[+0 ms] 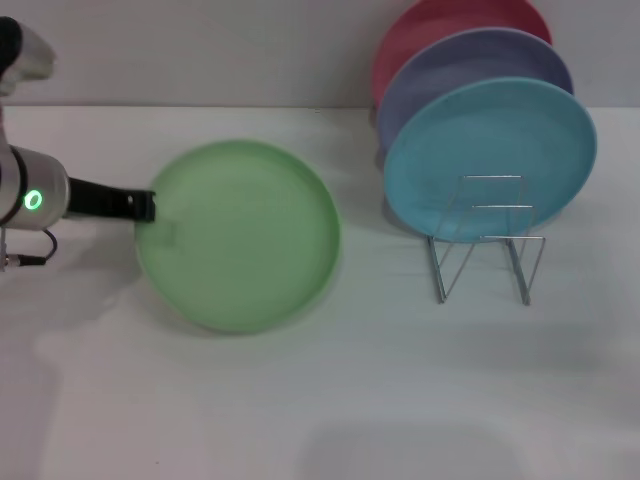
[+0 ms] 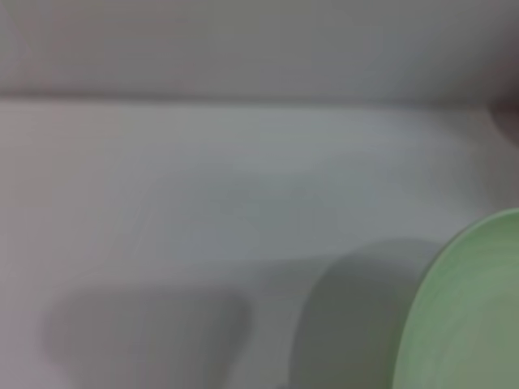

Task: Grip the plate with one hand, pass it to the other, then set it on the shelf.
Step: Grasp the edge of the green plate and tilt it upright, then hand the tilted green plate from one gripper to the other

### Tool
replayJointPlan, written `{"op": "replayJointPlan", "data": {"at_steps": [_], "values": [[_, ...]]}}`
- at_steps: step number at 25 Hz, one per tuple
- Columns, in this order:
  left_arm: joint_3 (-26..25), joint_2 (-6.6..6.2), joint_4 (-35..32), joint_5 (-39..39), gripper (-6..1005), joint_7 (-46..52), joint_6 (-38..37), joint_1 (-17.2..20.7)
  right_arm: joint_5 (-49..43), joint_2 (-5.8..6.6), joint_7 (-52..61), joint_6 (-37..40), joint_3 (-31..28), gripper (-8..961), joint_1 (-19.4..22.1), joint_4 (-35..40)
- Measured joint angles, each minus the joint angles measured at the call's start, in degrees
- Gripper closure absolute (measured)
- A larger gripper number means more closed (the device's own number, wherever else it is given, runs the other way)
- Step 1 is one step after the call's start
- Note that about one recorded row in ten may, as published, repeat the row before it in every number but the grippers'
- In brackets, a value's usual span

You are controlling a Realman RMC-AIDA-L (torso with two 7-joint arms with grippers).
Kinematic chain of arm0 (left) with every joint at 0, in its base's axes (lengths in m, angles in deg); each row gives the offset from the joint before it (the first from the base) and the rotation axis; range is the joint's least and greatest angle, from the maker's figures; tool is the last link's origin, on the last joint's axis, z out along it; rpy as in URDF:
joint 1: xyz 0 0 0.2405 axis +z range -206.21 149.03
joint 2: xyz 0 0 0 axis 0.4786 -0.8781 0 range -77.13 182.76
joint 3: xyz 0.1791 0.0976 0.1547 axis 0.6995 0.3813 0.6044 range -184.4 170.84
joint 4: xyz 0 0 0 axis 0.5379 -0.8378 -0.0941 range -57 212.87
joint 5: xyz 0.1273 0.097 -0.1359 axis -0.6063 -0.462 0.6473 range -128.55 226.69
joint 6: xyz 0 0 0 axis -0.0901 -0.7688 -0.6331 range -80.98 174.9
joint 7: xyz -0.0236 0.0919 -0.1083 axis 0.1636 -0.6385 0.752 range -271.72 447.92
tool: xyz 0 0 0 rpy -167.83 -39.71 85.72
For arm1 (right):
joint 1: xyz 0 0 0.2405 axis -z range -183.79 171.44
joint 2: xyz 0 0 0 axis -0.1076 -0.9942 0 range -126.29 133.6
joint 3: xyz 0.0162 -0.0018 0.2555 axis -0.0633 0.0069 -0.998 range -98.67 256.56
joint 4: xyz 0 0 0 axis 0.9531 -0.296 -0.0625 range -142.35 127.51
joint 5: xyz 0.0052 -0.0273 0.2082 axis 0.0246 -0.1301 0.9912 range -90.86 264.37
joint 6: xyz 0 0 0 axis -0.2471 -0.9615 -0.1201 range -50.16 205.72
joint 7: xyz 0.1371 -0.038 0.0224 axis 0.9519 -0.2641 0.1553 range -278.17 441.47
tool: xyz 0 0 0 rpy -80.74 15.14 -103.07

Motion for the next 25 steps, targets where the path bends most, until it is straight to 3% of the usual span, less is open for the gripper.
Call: {"op": "replayJointPlan", "data": {"at_steps": [10, 14, 15, 16, 18, 23, 25], "values": [[4.6, -0.03, 0.0, 2.7, 959, -0.6, -27.1, 8.7, 0.1, 0.01, -0.4, -0.4, -0.1, 329, 0.2, 0.2], [10.3, -0.05, 0.4, 7.0, 958, -3.6, -41.2, 13.2, 0.0, -0.08, -0.3, -0.4, 0.0, 328, 0.3, 0.4], [14.0, -0.10, 0.7, 7.9, 958, -4.7, -47.9, 15.2, -0.2, -0.23, -0.4, -0.4, 0.2, 328, 0.4, 0.4], [14.0, -0.10, 0.7, 7.9, 958, -4.7, -47.9, 15.2, -0.2, -0.23, -0.4, -0.4, 0.2, 328, 0.4, 0.4], [20.5, -0.19, 1.4, 8.0, 959, -5.1, -59.4, 18.3, -0.3, -0.32, -0.4, -0.4, 0.5, 328, 0.5, 0.5], [25.2, -0.26, 2.6, 7.7, 961, -5.1, -68.3, 20.4, -0.4, -0.35, -0.4, -0.4, 0.6, 328, 0.5, 0.8], [29.9, -0.31, 4.9, 7.6, 962, -4.8, -77.8, 22.0, -0.4, -0.35, -0.5, -0.5, 0.6, 328, 0.5, 0.9]]}}
